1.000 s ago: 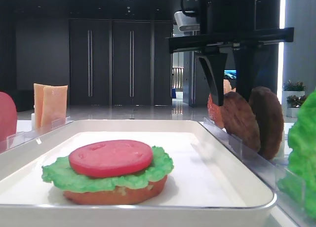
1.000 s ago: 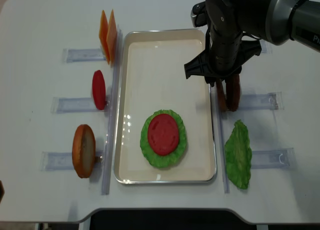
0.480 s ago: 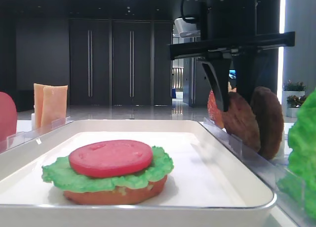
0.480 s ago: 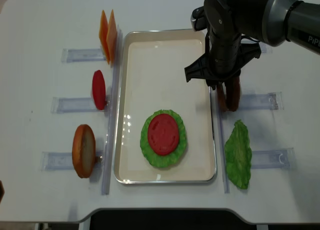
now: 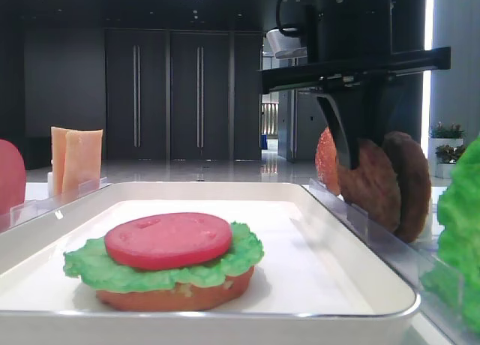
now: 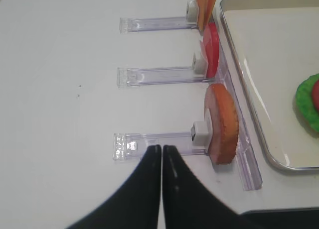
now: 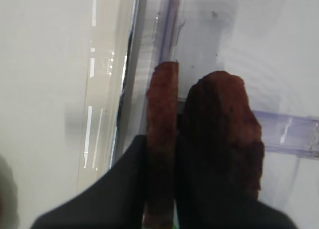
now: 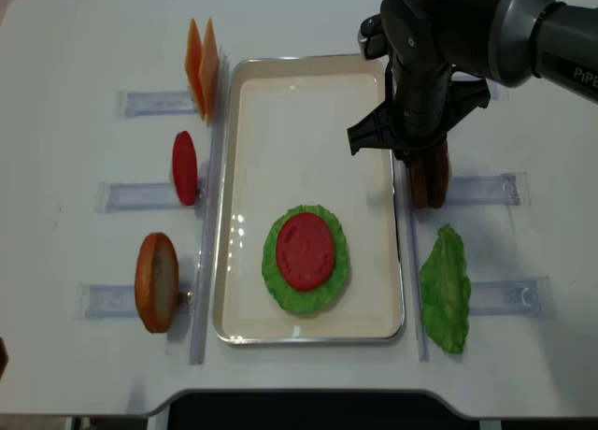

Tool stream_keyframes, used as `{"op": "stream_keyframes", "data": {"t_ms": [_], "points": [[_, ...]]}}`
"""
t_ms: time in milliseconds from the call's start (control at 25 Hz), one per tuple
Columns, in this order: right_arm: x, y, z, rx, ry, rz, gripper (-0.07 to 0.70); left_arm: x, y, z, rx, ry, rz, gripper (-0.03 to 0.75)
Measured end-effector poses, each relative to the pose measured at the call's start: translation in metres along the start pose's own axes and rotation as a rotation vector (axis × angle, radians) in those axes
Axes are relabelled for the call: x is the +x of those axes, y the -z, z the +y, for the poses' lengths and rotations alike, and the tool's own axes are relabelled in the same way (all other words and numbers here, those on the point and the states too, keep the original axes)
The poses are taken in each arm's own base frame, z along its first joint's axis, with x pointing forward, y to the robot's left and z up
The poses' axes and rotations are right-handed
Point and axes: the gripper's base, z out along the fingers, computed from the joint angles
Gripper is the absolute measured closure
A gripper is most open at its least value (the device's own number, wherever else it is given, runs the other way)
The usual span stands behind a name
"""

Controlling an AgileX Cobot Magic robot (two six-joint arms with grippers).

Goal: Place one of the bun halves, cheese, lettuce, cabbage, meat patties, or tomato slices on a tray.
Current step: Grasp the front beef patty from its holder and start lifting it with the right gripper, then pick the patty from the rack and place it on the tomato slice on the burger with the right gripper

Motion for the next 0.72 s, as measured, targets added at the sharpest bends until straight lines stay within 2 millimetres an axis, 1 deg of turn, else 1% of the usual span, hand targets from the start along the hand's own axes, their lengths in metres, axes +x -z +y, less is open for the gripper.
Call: {"op": "stream_keyframes", "data": {"t_ms": [240, 320, 400, 640, 720], "points": [[0.002, 0.001, 0.001, -0.012, -0.013, 0.028, 0.521, 0.0, 0.0, 0.0, 0.0, 0.0, 0.0, 0.716], [0.001, 0.006, 0.001, -0.014, -0.018, 0.035, 0.521, 0.0, 0.0, 0.0, 0.0, 0.0, 0.0, 0.716], [0.001, 0.015, 0.0, -0.022, -0.026, 0.034, 0.521, 0.0, 0.0, 0.0, 0.0, 0.0, 0.0, 0.716], [-0.001, 0.062, -0.003, -0.112, -0.062, -0.05, 0.521, 0.0, 0.0, 0.0, 0.0, 0.0, 0.0, 0.716], [0.0, 0.073, -0.002, -0.149, -0.074, -0.069, 0.521, 0.0, 0.0, 0.0, 0.0, 0.0, 0.0, 0.716]]}}
